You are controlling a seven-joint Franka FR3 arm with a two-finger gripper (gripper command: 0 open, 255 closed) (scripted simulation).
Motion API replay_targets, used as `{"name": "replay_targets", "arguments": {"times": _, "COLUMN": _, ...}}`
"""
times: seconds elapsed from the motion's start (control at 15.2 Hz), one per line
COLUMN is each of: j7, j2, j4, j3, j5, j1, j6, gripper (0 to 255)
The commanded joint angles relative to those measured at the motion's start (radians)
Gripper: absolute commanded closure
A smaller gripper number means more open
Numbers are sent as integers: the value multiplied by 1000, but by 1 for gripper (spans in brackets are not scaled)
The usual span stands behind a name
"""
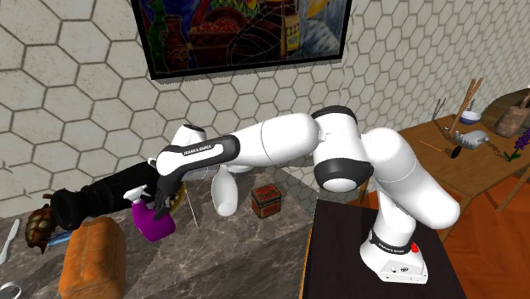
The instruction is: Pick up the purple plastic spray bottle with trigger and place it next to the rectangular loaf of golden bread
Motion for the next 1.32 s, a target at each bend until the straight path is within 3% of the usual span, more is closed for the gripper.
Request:
{"name": "replay_targets", "arguments": {"times": 0.0, "j7": -14, "j2": 10, "j4": -6, "j3": 10, "j5": 14, "j1": -3, "j6": 14, "gripper": 255}}
{"name": "replay_targets", "arguments": {"times": 0.59, "j7": -27, "j2": 22, "j4": -7, "j3": 19, "j5": 27, "j1": -8, "j6": 26, "gripper": 255}}
{"name": "replay_targets", "arguments": {"times": 0.66, "j7": -27, "j2": 22, "j4": -7, "j3": 19, "j5": 27, "j1": -8, "j6": 26, "gripper": 0}}
{"name": "replay_targets", "arguments": {"times": 0.99, "j7": -27, "j2": 22, "j4": -7, "j3": 19, "j5": 27, "j1": -8, "j6": 26, "gripper": 0}}
{"name": "replay_targets", "arguments": {"times": 1.25, "j7": -24, "j2": -98, "j4": -104, "j3": -32, "j5": -25, "j1": 33, "j6": -1, "gripper": 0}}
